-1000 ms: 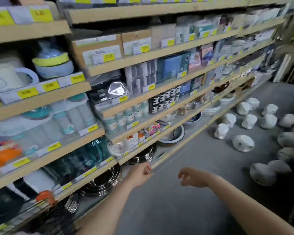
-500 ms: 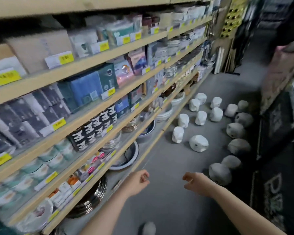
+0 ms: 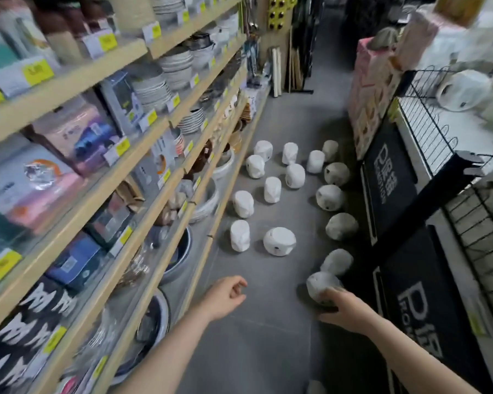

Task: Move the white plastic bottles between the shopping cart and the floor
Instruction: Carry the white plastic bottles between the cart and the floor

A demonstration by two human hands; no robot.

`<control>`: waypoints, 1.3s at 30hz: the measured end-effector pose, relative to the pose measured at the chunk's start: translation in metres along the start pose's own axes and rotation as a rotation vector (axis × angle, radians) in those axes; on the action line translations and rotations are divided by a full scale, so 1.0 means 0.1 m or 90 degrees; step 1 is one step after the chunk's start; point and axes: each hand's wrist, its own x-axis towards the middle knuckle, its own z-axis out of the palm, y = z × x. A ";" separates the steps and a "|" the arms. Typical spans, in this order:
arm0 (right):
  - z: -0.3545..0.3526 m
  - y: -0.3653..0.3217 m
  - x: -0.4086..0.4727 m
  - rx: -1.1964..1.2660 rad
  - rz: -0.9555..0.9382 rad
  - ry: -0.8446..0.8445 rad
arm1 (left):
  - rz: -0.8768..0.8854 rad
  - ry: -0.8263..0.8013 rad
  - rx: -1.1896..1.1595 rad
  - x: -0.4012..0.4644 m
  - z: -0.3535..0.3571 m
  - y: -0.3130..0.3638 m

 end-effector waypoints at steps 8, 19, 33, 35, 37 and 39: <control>-0.55 1.00 1.23 0.032 0.049 -0.008 | -0.005 -0.070 -0.007 1.58 0.62 0.34; 0.71 2.92 3.58 0.013 0.057 0.043 | 0.121 -0.250 0.106 4.12 2.84 -0.50; 2.62 4.51 5.14 0.021 -0.064 0.215 | 0.359 -0.229 0.089 5.81 5.13 -1.75; 2.63 4.46 5.16 0.056 -0.060 0.220 | 0.336 -0.227 0.062 5.83 5.12 -1.76; 2.54 4.38 5.19 0.103 -0.075 0.224 | 0.307 -0.237 0.068 5.83 4.97 -1.73; 2.33 4.24 5.19 0.121 -0.086 0.211 | 0.279 -0.244 0.075 5.80 4.69 -1.63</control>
